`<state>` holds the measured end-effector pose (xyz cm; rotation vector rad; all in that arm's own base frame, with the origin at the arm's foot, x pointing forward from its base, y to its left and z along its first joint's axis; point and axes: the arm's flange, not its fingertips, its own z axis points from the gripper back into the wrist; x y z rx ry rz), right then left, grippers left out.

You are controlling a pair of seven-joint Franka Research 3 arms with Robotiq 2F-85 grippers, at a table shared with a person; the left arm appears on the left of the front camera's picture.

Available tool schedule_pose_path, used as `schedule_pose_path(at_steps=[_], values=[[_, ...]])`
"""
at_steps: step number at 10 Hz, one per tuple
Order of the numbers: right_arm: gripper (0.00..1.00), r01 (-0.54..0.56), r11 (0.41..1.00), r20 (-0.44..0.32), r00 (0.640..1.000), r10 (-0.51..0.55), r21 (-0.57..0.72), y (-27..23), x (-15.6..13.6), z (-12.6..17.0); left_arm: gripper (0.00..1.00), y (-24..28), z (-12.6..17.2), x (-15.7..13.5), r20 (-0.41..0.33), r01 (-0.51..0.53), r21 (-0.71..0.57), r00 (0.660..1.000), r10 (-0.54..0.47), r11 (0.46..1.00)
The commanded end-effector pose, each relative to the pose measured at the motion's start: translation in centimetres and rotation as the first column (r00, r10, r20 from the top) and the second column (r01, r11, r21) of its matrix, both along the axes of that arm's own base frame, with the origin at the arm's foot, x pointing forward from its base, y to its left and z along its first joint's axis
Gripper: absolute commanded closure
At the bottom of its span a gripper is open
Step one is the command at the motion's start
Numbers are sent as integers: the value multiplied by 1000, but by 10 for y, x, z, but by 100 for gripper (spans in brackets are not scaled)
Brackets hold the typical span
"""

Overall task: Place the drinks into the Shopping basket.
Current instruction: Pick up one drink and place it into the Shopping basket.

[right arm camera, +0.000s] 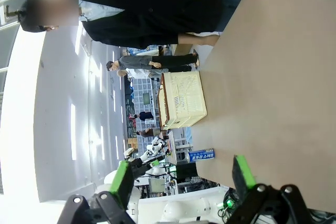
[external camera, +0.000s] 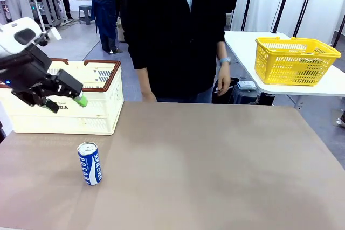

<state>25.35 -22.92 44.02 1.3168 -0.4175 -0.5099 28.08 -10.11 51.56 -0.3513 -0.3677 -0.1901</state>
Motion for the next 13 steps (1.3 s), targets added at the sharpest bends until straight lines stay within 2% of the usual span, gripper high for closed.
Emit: schedule_pose_path(at_steps=[1, 2, 4, 6, 7, 9, 11, 13], values=[[0, -4, 1000, 3, 1000, 3, 10, -1, -1, 5, 0, -20, -20, 48, -88, 69, 121, 994, -58, 990], [0, -4, 1000, 3, 1000, 3, 10, -1, -1, 5, 0, -29, -36, 60, -121, 124, 169, 987, -105, 978], [0, -4, 1000, 3, 1000, 3, 10, -1, -1, 5, 0, -33, -58, 70, -164, 131, 184, 981, -101, 974], [0, -4, 1000, 3, 1000, 3, 10, -1, -1, 5, 0, -31, -75, 66, -168, 68, 201, 985, -34, 977], [0, -4, 1000, 3, 1000, 3, 10, -1, -1, 5, 0, -27, -85, 65, -166, -1, 207, 985, 36, 978], [0, -4, 1000, 3, 1000, 3, 10, -1, -1, 5, 0, -28, -105, 59, -223, -11, 185, 973, 53, 983], [0, -4, 1000, 3, 1000, 3, 10, -1, -1, 5, 0, -31, -112, 53, -240, -36, 179, 968, 79, 983], [0, -4, 1000, 3, 1000, 3, 10, -1, -1, 5, 0, -34, -125, 39, -285, -60, 219, 951, 122, 974]])
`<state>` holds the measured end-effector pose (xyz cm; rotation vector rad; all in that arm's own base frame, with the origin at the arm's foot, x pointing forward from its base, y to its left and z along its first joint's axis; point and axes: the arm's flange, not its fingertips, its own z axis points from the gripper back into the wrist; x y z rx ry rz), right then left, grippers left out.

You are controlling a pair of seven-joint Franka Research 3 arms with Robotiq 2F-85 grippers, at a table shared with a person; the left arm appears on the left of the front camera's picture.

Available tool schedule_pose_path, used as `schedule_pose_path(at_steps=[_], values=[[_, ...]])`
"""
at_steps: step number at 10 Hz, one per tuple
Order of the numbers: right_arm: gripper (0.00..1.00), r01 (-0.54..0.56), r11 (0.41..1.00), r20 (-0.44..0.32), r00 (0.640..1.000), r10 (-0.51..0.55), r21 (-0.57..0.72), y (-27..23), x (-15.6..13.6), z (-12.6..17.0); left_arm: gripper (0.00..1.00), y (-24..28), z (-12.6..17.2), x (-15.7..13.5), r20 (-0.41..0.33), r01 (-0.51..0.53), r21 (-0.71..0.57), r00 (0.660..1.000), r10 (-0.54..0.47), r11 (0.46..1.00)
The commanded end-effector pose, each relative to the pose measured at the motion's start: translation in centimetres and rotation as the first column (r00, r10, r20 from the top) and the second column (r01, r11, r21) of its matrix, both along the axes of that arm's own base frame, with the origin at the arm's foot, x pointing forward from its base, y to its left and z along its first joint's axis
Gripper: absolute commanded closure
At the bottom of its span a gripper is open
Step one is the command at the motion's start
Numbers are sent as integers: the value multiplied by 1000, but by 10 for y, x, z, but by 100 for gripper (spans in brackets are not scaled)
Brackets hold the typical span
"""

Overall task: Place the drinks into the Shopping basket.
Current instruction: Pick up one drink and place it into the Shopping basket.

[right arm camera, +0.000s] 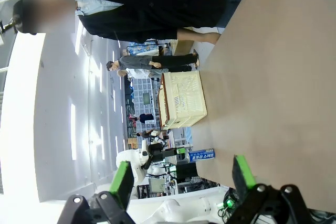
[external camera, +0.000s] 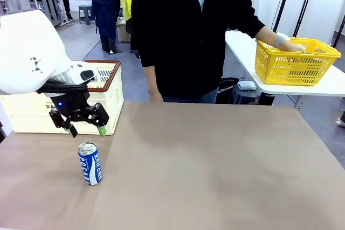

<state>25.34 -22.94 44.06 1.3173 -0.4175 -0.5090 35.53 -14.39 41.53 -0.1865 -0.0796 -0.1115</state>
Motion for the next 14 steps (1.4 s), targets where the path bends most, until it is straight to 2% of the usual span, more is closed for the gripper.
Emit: schedule_pose_path(at_steps=[1, 5, 6, 9, 13, 14], values=[[0, -3, 1000, 2, 1000, 3, 10, -1, -1, 4, 0, 8, -30, -42, -35, -36, 67, 999, 39, 997], [0, -3, 1000, 2, 1000, 3, 10, -1, -1, 4, 0, -1, -50, -58, -170, 26, 87, 985, -11, 996], [0, -3, 1000, 2, 1000, 3, 10, -1, -1, 4, 0, -3, -56, -57, -181, 34, 88, 983, -17, 996], [0, -3, 1000, 2, 1000, 3, 10, -1, -1, 4, 0, -7, -60, -52, -100, 30, 97, 995, -20, 995], [0, -3, 1000, 2, 1000, 3, 10, -1, -1, 4, 0, -9, -67, -50, -161, 30, 130, 987, -8, 991], [0, -3, 1000, 2, 1000, 3, 10, -1, -1, 4, 21, -8, -66, -49, -164, 24, 142, 986, 0, 990]])
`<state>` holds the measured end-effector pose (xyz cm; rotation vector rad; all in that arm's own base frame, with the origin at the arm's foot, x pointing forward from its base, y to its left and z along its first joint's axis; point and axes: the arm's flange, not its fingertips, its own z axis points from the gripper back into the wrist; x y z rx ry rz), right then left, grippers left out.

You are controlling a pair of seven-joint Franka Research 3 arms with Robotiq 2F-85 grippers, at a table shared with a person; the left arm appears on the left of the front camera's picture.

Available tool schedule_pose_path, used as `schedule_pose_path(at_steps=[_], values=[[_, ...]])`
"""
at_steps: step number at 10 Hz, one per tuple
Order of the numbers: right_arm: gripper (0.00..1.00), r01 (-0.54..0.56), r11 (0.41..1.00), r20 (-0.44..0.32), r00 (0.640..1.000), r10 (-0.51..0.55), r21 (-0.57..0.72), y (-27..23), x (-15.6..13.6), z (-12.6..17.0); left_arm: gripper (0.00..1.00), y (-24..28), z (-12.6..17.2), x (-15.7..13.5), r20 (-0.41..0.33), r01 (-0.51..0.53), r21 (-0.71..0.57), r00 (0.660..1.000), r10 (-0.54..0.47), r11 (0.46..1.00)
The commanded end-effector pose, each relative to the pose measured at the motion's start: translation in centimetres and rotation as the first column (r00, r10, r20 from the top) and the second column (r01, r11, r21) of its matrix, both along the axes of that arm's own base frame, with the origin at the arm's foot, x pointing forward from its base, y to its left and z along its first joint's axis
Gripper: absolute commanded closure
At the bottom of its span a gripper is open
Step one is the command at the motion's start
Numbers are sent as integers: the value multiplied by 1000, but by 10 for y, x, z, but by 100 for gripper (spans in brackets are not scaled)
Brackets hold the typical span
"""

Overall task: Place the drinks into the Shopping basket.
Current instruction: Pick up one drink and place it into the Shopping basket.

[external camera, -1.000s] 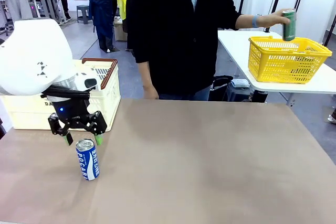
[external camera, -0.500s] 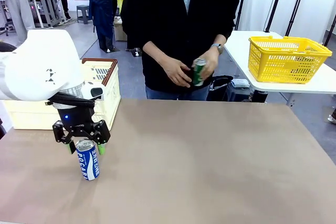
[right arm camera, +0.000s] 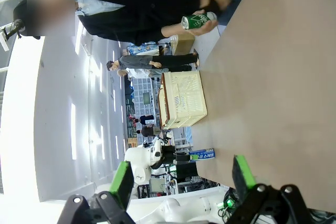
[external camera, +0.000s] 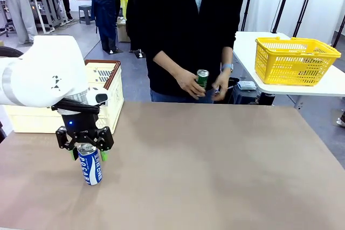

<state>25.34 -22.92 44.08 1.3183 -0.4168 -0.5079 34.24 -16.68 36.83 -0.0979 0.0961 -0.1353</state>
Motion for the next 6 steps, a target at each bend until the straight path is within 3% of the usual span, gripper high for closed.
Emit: schedule_pose_path(at_steps=[1, 2, 6], values=[[0, -2, 1000, 2, 1000, 2, 9, -1, -1, 4, 55, 15, -20, -36, 11, -17, 45, 1000, 17, 999], [0, -2, 1000, 2, 1000, 2, 9, -1, -1, 4, 100, 15, -20, -37, 18, -12, 46, 1000, 11, 999], [0, -2, 1000, 2, 1000, 2, 9, -1, -1, 4, 100, 15, -21, -37, 34, -4, 47, 999, 2, 999]])
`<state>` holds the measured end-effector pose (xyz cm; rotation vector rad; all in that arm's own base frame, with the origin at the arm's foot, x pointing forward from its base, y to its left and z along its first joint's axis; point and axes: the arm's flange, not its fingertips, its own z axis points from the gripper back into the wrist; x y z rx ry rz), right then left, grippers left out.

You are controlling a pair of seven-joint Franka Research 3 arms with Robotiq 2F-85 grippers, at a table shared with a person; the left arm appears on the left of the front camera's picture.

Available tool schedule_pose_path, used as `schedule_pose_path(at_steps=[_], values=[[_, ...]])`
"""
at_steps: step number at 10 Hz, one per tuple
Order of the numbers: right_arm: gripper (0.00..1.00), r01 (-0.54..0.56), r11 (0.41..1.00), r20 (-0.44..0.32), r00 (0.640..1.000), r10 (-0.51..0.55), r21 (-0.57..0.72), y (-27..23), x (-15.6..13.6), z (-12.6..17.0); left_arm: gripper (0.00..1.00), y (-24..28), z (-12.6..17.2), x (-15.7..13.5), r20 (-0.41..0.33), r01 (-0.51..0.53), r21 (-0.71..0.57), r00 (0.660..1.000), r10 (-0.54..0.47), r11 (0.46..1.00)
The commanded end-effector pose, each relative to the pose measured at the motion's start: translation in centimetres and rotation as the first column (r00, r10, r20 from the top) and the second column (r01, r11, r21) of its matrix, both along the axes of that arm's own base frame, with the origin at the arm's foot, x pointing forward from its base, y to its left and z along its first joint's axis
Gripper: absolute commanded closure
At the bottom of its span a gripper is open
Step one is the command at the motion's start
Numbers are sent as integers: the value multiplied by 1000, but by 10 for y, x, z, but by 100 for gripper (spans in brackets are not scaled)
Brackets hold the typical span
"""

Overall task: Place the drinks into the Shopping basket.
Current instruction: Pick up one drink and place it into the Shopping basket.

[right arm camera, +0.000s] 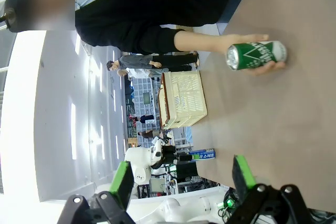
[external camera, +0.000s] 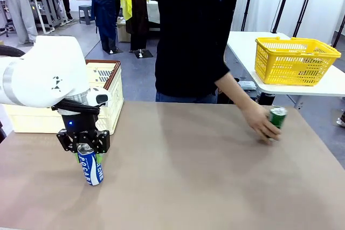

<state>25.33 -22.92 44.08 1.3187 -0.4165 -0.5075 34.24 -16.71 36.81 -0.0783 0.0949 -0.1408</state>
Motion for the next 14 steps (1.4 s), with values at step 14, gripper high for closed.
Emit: schedule_pose_path(at_steps=[14], values=[[0, -1, 1000, 2, 1000, 1, 8, -1, -1, 4, 100, 93, 184, -28, 221, 24, -146, 975, 9, 989]])
